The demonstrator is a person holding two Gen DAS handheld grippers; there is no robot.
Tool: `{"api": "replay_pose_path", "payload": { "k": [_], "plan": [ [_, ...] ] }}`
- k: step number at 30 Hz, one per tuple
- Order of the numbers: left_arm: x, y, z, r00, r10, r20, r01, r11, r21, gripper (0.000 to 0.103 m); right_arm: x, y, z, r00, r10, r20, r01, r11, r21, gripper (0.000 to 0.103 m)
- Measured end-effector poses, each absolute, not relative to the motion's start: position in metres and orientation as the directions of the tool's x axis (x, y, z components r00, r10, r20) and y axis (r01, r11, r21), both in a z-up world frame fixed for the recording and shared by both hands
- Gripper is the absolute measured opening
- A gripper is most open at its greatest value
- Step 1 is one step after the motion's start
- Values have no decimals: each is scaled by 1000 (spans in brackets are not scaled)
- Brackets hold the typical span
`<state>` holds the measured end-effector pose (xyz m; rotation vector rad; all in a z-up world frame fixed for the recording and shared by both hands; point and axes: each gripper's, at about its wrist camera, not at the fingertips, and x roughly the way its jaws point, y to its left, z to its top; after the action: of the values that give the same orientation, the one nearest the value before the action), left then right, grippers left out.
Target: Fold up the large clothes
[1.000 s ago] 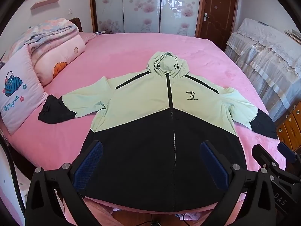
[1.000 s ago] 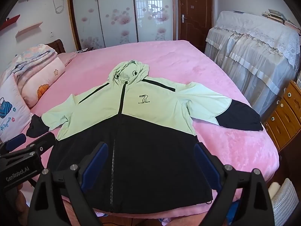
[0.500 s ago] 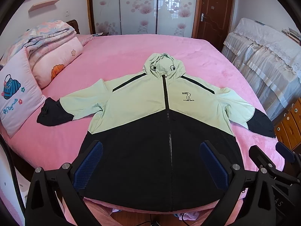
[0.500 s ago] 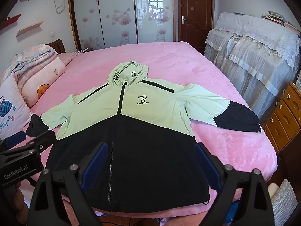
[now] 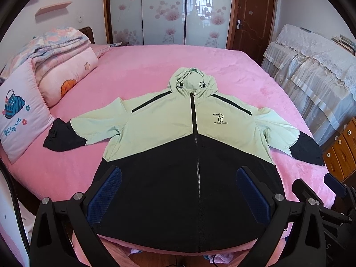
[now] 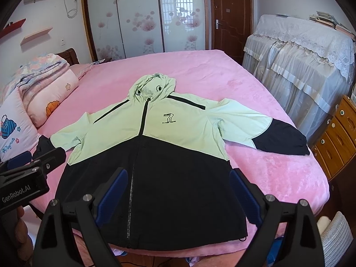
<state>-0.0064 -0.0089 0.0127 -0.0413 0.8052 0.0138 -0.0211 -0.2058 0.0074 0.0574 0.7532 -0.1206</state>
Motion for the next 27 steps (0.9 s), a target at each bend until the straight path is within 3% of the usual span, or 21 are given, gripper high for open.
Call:
{"api": "replay_pose_path", "payload": {
  "k": [15, 27],
  "plan": [
    [-4, -37, 6, 679, -5, -734, 42, 999, 32, 102, -26, -236, -1, 716, -91, -692, 175, 983, 51, 94],
    [-8, -36, 6, 683, -50, -728, 52, 998, -20, 102, -29, -247, -9, 709, -82, -700, 178, 982, 65, 94]
  ]
}}
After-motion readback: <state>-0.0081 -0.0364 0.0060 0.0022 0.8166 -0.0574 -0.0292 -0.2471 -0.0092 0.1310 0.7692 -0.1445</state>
